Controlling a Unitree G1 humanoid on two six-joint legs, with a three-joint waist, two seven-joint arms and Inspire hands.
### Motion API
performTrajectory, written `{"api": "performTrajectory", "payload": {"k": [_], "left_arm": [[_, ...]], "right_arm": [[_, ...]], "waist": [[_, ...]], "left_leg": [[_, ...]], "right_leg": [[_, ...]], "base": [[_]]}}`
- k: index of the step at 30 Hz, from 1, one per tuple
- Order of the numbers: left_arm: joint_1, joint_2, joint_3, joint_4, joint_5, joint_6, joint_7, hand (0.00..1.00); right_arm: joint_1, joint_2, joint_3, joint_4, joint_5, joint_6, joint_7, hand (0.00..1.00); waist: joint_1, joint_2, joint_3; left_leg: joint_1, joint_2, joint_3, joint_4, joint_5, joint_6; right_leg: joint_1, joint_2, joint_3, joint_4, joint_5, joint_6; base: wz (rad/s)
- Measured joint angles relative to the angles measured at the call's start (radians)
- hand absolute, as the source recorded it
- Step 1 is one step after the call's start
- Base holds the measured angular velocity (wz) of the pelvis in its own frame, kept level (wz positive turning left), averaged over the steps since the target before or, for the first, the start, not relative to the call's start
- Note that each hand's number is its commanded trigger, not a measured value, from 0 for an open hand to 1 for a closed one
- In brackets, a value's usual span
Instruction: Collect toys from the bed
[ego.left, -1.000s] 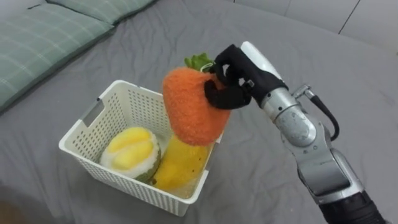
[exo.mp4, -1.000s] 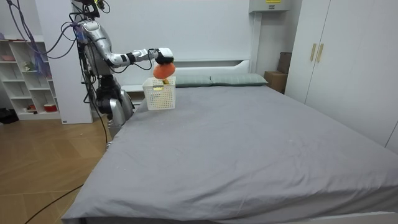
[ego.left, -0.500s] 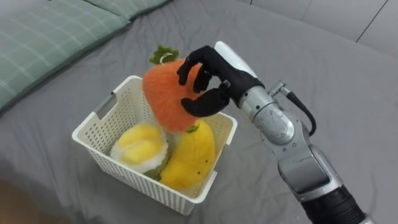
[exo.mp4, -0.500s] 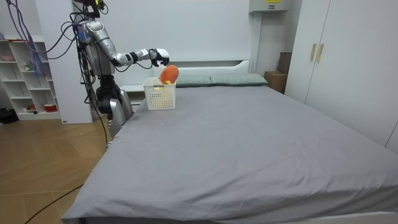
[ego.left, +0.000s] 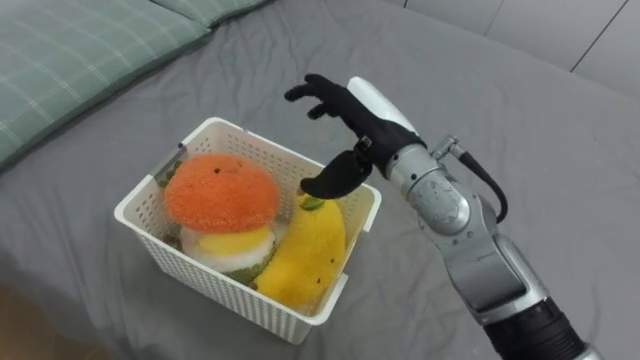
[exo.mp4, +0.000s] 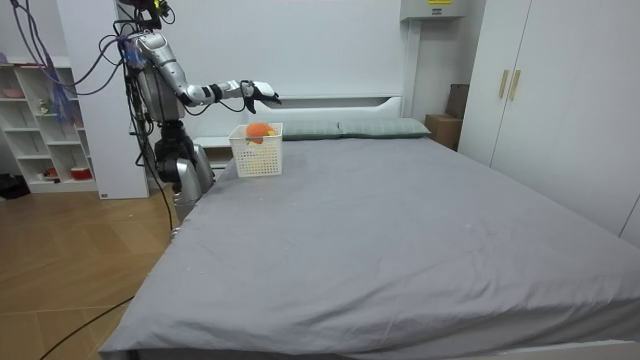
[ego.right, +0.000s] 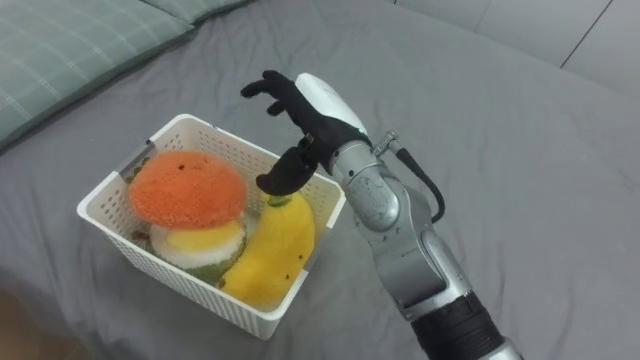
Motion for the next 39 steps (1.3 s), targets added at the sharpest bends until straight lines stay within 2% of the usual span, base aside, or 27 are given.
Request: {"api": "performTrajectory", "payload": {"k": [12,22,25,28,30,31,33,35,37,39], "left_arm": [[-0.003,0.0,0.0,-0.002,0.0,0.002,0.0,0.0],[-0.001,0.0,-0.001,-0.001,-0.012,0.006,0.001,0.0],[0.006,-0.002,0.0,-0.001,-0.008,0.003,0.002,0.0],[0.025,-0.005,0.001,-0.002,-0.004,-0.004,0.011,0.0],[0.035,-0.018,0.019,-0.003,-0.005,-0.012,0.024,0.0],[0.037,-0.018,0.019,-0.003,-0.005,-0.016,0.024,0.0],[0.051,-0.02,0.022,-0.009,-0.011,-0.034,0.033,0.0],[0.053,-0.021,0.029,-0.01,-0.013,-0.044,0.035,0.0],[0.058,-0.021,0.033,-0.01,-0.018,-0.058,0.041,0.0],[0.081,-0.02,0.045,-0.009,-0.057,-0.077,0.045,0.0]], "right_arm": [[0.0,-0.002,0.0,0.026,0.006,0.0,-0.001,0.0],[0.0,-0.012,0.0,0.03,0.106,-0.002,-0.051,0.0],[0.0,-0.021,-0.005,0.03,0.141,-0.007,-0.069,0.0],[0.007,-0.026,-0.053,0.03,0.215,-0.019,-0.097,0.0],[0.035,-0.041,-0.121,0.03,0.272,-0.054,-0.152,0.0],[0.041,-0.047,-0.135,0.03,0.282,-0.06,-0.168,0.0],[0.08,-0.05,-0.196,0.029,0.326,-0.098,-0.221,0.0],[0.115,-0.053,-0.239,0.029,0.372,-0.116,-0.259,0.0],[0.147,-0.062,-0.276,0.031,0.436,-0.119,-0.292,0.0],[0.197,-0.07,-0.324,0.031,0.51,-0.127,-0.337,0.0]], "waist": [[-0.001,0.005,0.0028],[-0.018,0.027,-0.0028],[-0.039,0.029,-0.0058],[-0.063,0.027,-0.007],[-0.067,0.027,-0.0077],[-0.07,0.027,-0.0077],[-0.107,0.029,-0.0069],[-0.123,0.034,-0.0085],[-0.146,0.042,-0.0117],[-0.181,0.056,-0.0194]], "left_leg": [[-0.002,0.0,0.0,-0.001,0.0,0.0],[0.007,0.0,0.0,0.0,0.002,0.0],[0.007,0.0,0.0,0.001,0.002,0.001],[0.009,0.0,0.004,0.001,0.002,0.001],[0.017,0.001,0.012,0.004,0.003,0.002],[0.017,0.001,0.013,0.004,0.003,0.002],[0.016,0.002,0.014,0.006,0.003,0.002],[0.018,0.004,0.021,0.005,0.003,0.002],[0.027,0.009,0.044,0.0,0.003,0.002],[0.036,0.013,0.06,-0.017,0.002,0.002]], "right_leg": [[-0.003,0.0,0.0,-0.001,0.0,0.0],[0.009,-0.001,-0.001,0.0,0.0,0.0],[0.007,-0.001,-0.001,0.001,0.0,0.0],[0.008,-0.001,0.002,0.001,0.0,0.0],[0.008,-0.002,0.007,0.001,0.001,0.0],[0.008,-0.002,0.008,0.001,0.001,0.0],[0.009,-0.002,0.006,0.001,0.002,0.0],[0.008,-0.001,0.007,0.001,0.003,-0.001],[0.008,0.002,0.024,0.003,0.005,-0.002],[0.012,0.004,0.036,0.002,0.006,-0.002]], "base": [[0.0],[0.0],[0.0],[-0.01],[-0.08],[0.0],[0.02],[-0.1],[-0.21],[-0.23]]}}
